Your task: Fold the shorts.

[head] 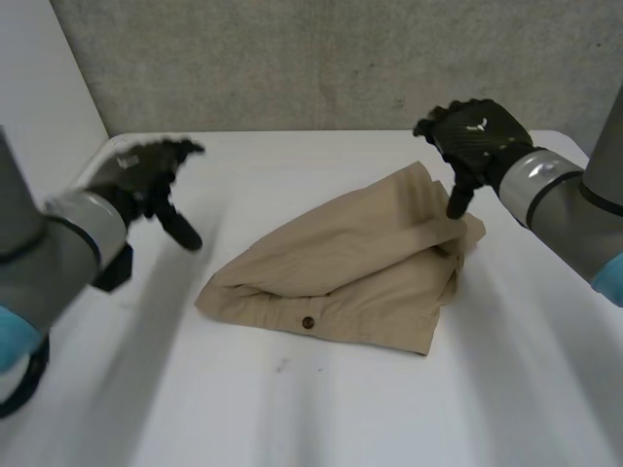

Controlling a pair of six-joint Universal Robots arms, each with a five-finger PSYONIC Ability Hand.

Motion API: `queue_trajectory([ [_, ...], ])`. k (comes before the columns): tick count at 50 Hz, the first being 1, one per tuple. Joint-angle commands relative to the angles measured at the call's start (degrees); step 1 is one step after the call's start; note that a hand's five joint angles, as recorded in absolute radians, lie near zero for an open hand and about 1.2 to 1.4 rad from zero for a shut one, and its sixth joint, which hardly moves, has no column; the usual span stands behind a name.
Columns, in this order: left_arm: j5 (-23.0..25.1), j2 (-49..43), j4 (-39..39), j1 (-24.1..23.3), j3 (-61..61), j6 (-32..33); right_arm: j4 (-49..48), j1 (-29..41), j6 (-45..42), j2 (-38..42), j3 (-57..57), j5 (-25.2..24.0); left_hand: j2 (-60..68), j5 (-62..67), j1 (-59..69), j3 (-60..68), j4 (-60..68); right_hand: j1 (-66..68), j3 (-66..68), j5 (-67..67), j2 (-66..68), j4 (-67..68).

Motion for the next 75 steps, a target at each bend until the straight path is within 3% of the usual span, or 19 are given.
queue_trajectory([
  [1,-4.48,-6.7,1.69,-4.85,-3.41,0.06,-1.35,-0.57,-3.31,1.02,6.5,-0.55,-0.3,-1.29,2.11,-1.11,-0.46,8.58,7.99,6.27,7.46,6.76],
  [22,-5.09,-23.05,3.89,-4.85,4.32,0.24,-9.09,-0.04,-4.63,13.41,3.52,-0.28,10.63,9.64,13.04,9.82,10.47,25.07,24.49,22.77,23.96,23.26],
  [26,-5.8,-24.98,4.06,-4.68,6.25,0.24,-11.2,-0.04,-5.51,14.64,3.26,-0.02,14.5,13.5,16.9,13.68,14.33,33.8,33.22,31.5,32.69,31.99],
  [30,-6.33,-26.65,4.68,-4.5,8.1,0.24,-13.66,-0.04,-6.04,15.09,3.43,0.16,19.89,18.9,22.29,19.08,19.73,56.48,55.9,54.18,55.37,54.67],
  [31,-6.33,-27.09,4.85,-4.59,8.36,0.24,-14.36,-0.04,-5.95,15.0,3.61,0.24,20.39,19.4,22.8,19.58,20.23,68.14,67.55,65.83,67.02,66.32],
  [32,-6.33,-27.36,4.94,-4.5,8.8,0.24,-14.63,-0.04,-5.95,14.91,3.61,0.16,21.23,20.24,23.64,20.42,21.07,68.25,67.67,65.95,67.14,66.44],
  [42,-6.5,-29.38,7.31,-4.59,11.88,1.47,-14.54,0.13,-4.99,8.59,7.03,-0.02,47.29,46.29,49.69,46.47,47.12,68.25,67.67,65.95,67.14,66.44],
  [46,-6.76,-29.55,9.86,-4.5,11.88,3.92,-14.81,1.63,-4.9,6.21,8.61,0.07,68.11,67.12,70.52,67.3,67.95,68.25,67.67,65.95,67.14,66.44],
  [48,-7.99,-29.56,11.36,-4.24,11.88,6.21,-14.81,2.15,-4.81,5.51,8.97,0.5,68.32,67.32,70.72,67.5,68.15,68.25,67.67,65.95,67.14,66.44],
  [49,-8.69,-29.47,11.88,-4.06,11.88,7.08,-14.2,2.68,-4.46,4.98,9.14,0.59,68.32,67.32,70.72,67.5,68.15,63.65,63.06,61.35,62.54,61.84],
  [52,-12.73,-28.77,13.9,-2.57,11.97,10.16,-13.23,3.65,-3.84,4.19,10.02,1.03,68.32,67.32,70.72,67.5,68.15,6.75,6.16,4.45,5.64,4.94],
  [53,-13.61,-28.24,14.34,-2.05,11.97,10.95,-12.27,3.74,-3.32,3.66,10.63,1.64,68.32,67.32,70.72,67.5,68.15,-1.75,-2.33,-4.05,-2.86,-3.56],
  [55,-15.29,-25.61,15.75,-0.03,11.88,13.06,-11.38,3.83,-2.7,2.96,11.16,2.26,68.32,67.32,70.72,67.5,68.15,-1.75,-2.33,-4.05,-2.86,-3.56],
  [66,-15.12,-16.9,21.28,12.1,16.09,18.43,-10.68,2.95,-0.41,0.23,16.88,3.23,68.32,67.32,70.72,67.5,68.15,-1.75,-2.33,-4.05,-2.86,-3.56],
  [73,-13.36,-15.32,24.72,11.06,21.28,18.43,-11.03,2.86,-0.24,-0.38,19.43,2.97,68.32,67.32,70.72,67.5,68.15,-1.75,-2.33,-4.05,-2.86,-3.56],
  [75,-10.91,-14.79,26.21,8.08,22.86,18.08,-11.11,2.77,0.02,-0.38,19.78,2.97,68.32,67.32,70.72,67.5,68.15,-1.75,-2.33,-4.05,-2.86,-3.56],
])
